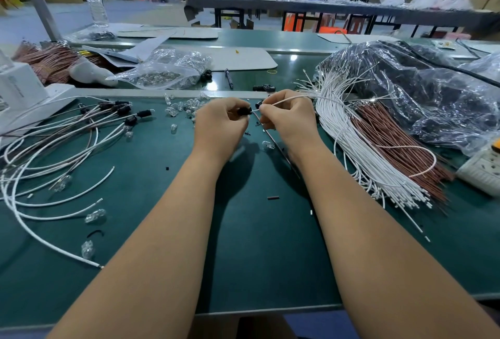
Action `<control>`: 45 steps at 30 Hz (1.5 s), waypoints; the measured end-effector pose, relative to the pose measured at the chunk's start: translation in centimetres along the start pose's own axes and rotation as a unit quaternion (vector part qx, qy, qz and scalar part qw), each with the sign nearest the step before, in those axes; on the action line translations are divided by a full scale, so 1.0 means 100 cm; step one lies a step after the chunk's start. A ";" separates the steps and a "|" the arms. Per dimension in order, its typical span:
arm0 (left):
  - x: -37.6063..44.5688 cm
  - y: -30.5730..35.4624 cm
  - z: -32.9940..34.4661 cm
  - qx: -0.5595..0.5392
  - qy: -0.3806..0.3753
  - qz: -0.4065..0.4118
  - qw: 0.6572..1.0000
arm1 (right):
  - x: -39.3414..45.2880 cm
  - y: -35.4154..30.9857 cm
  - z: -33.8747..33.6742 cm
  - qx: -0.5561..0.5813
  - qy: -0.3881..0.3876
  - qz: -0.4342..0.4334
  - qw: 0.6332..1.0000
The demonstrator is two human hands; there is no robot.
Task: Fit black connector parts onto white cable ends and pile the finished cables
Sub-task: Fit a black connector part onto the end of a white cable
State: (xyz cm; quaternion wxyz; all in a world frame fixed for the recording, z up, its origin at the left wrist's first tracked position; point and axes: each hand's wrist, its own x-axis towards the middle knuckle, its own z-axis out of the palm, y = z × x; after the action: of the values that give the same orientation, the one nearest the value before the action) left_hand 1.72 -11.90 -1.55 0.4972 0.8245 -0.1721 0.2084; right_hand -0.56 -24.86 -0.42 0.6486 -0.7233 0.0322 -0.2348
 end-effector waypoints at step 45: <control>0.001 0.001 0.000 0.088 -0.043 0.135 0.986 | -0.002 -0.002 0.001 0.149 -0.081 0.108 0.980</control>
State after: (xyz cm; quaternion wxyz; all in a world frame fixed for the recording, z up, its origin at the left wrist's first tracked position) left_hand 1.72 -11.99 -1.42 0.3820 0.8425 -0.2835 0.2526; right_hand -0.73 -24.63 -0.31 0.7712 -0.6272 0.0222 -0.1066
